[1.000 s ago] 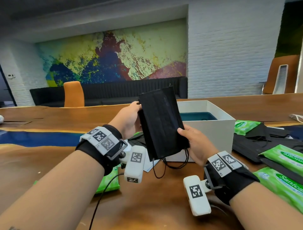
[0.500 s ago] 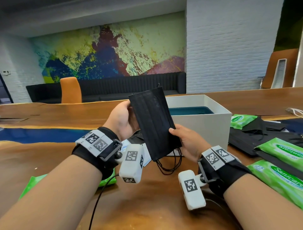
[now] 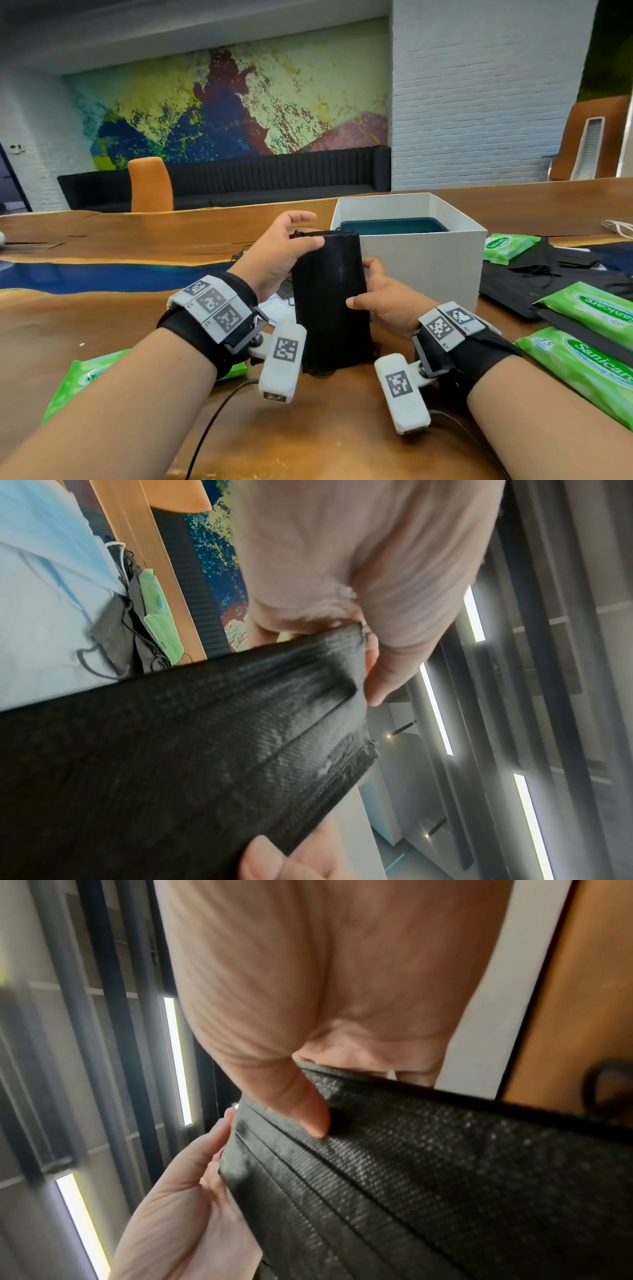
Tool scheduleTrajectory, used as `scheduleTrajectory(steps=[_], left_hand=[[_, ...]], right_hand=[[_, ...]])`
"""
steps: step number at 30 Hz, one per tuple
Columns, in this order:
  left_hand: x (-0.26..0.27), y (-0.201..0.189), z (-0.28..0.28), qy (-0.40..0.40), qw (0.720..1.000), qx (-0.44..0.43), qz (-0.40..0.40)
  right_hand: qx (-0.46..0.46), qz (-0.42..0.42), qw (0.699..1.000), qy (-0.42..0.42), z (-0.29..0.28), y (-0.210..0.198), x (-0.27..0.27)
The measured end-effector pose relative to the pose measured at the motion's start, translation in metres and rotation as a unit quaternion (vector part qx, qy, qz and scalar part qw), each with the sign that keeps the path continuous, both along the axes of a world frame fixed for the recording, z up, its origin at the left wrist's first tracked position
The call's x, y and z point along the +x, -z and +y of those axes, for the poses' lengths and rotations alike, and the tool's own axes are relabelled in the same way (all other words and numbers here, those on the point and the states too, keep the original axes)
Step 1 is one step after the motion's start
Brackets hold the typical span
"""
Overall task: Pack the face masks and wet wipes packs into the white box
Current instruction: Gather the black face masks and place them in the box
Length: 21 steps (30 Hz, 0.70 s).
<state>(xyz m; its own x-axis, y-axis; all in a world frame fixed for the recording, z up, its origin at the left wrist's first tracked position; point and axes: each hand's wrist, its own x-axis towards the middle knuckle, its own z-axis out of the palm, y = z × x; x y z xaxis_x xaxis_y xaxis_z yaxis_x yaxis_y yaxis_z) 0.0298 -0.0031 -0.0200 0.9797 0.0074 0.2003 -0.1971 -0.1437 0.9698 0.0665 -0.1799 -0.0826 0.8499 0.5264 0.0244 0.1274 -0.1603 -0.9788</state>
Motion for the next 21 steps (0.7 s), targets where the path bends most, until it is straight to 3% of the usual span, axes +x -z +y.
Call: scheduleTrajectory(steps=[4, 10, 14, 21], left_hand=[[-0.004, 0.003, -0.005, 0.021, 1.000, 0.001, 0.005], [-0.010, 0.008, -0.005, 0.064, 0.998, -0.014, 0.016], [-0.012, 0.010, -0.004, 0.068, 0.996, 0.045, 0.022], [-0.013, -0.025, 0.006, 0.015, 0.974, 0.224, 0.024]], right_hand=[[0.013, 0.007, 1.000, -0.001, -0.001, -0.002, -0.001], [0.041, 0.023, 0.996, -0.071, -0.003, -0.003, -0.003], [0.018, 0.013, 0.995, -0.095, -0.004, -0.006, -0.007], [-0.053, -0.068, 0.996, -0.032, -0.010, -0.013, -0.003]])
